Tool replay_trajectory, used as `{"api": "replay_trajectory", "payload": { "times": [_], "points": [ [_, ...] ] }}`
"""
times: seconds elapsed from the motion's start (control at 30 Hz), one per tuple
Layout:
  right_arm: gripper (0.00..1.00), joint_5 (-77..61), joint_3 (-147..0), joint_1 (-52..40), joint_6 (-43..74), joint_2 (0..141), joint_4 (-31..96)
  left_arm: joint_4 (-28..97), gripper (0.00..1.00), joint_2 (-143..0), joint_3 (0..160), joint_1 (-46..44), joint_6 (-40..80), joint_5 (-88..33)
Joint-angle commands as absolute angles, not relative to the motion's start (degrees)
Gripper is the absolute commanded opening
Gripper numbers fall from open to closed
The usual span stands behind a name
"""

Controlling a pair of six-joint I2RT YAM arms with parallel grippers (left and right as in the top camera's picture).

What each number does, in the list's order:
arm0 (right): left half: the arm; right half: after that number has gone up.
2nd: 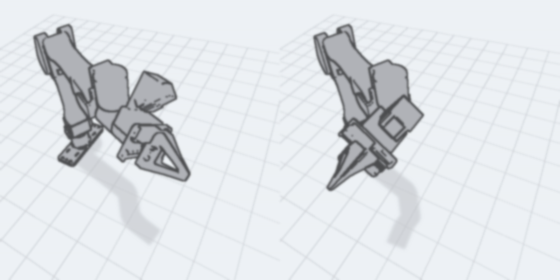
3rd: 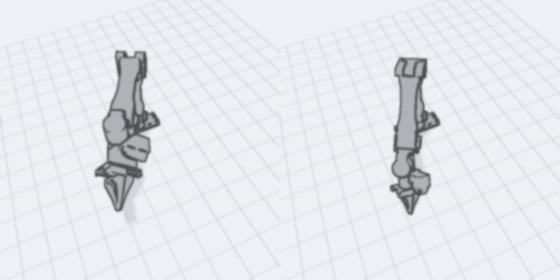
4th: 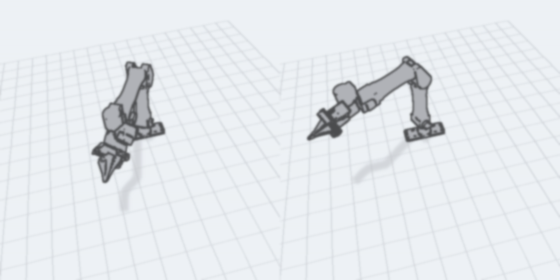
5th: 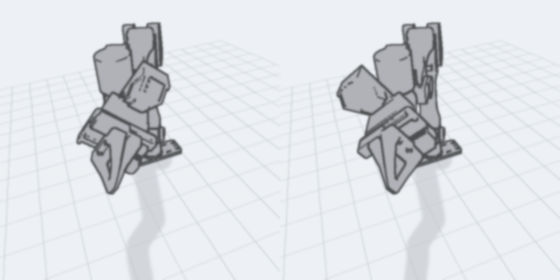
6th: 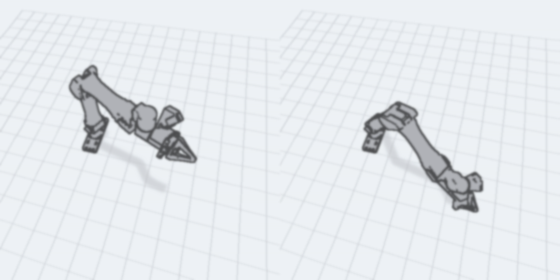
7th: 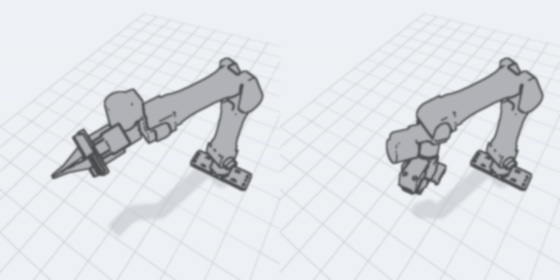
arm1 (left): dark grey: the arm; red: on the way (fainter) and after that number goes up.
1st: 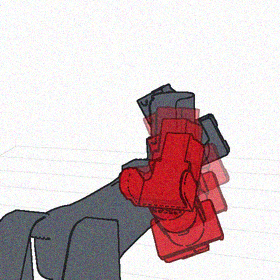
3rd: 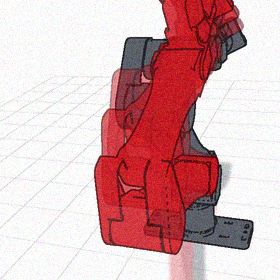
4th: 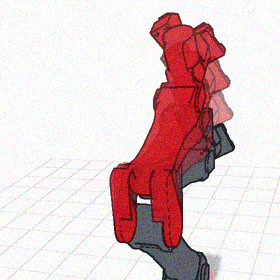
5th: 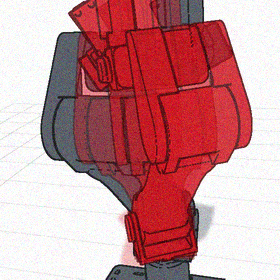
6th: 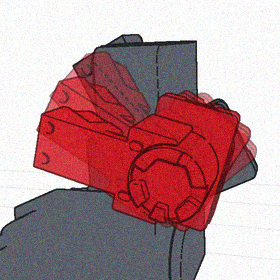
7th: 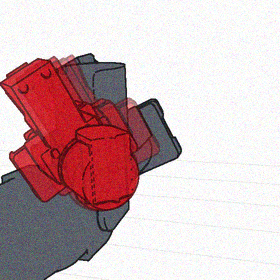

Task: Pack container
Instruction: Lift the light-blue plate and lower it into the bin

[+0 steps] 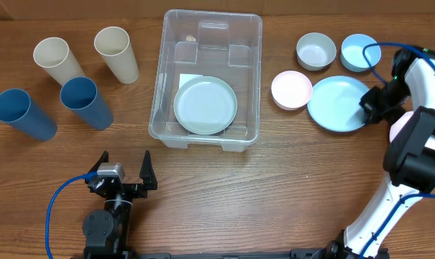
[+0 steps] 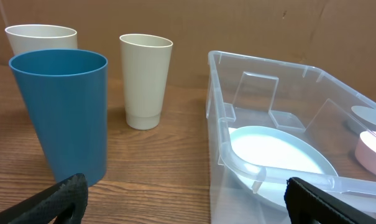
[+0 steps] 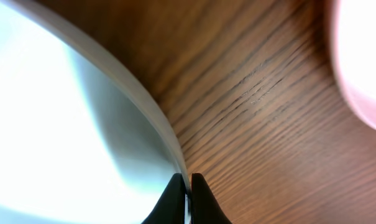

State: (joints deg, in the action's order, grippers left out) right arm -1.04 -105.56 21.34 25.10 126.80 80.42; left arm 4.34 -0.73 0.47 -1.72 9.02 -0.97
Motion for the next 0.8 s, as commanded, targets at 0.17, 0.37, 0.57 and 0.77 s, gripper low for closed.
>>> {"api": "replay_trajectory", "payload": {
  "times": [0.17,0.37,0.57,0.77],
  "points": [
    [0.04,0.01,-119.28,21.5,23.53,120.53,87.0,4.45,1.0,-0.25,0.27,-1.15,8.58,-0.64],
    [0.04,-0.34,-124.22,21.3,23.53,117.99,90.13,4.45,1.0,-0.25,0.27,-1.15,8.58,-0.64],
    [0.04,-10.31,-125.86,17.39,17.65,109.32,88.53,4.45,1.0,-0.25,0.27,-1.15,8.58,-0.64],
    [0.04,-12.51,-125.86,0.56,15.11,104.33,85.58,4.45,1.0,-0.25,0.27,-1.15,8.58,-0.64]
  ]
}}
